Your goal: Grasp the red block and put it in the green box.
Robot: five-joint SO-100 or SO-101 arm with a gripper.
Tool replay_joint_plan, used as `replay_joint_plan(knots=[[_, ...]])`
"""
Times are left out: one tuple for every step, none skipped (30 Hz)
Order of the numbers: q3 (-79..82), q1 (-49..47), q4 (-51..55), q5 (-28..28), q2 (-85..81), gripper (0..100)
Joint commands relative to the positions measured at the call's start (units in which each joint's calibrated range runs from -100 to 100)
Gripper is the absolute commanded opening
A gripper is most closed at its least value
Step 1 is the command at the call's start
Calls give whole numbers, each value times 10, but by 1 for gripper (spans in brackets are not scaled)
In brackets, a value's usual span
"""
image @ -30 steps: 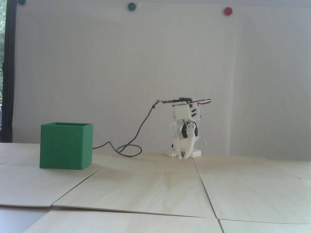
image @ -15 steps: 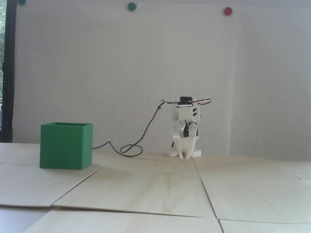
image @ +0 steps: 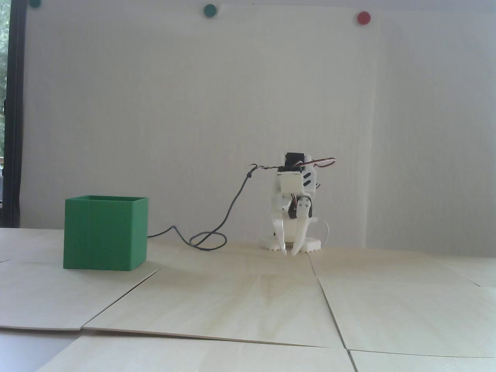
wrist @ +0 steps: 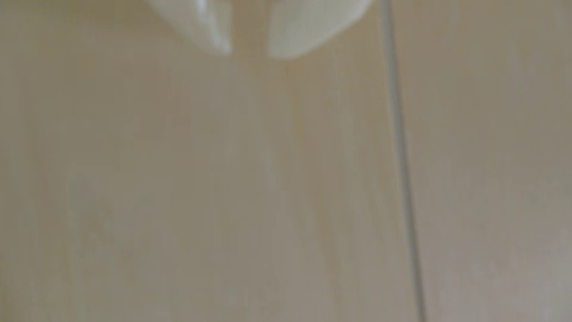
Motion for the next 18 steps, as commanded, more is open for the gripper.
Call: replay_joint_plan(knots=[[7,7,15,0,-10,2],[7,7,16,0,-10,2],[7,5,16,0,-10,2],[7,4,16,0,-10,2],[7,2,16,0,-10,2],[7,2,16,0,-10,2],[7,2,16,0,-10,2],[7,3,16,0,-10,2],[7,4,16,0,-10,2],[7,4,16,0,-10,2],[7,4,16,0,-10,2],[7,4,16,0,-9,2],[7,3,16,0,-9,2],[7,3,16,0,-9,2],[7,3,16,0,-9,2],[7,3,16,0,-9,2],[7,3,16,0,-9,2],[7,3,16,0,-9,2]])
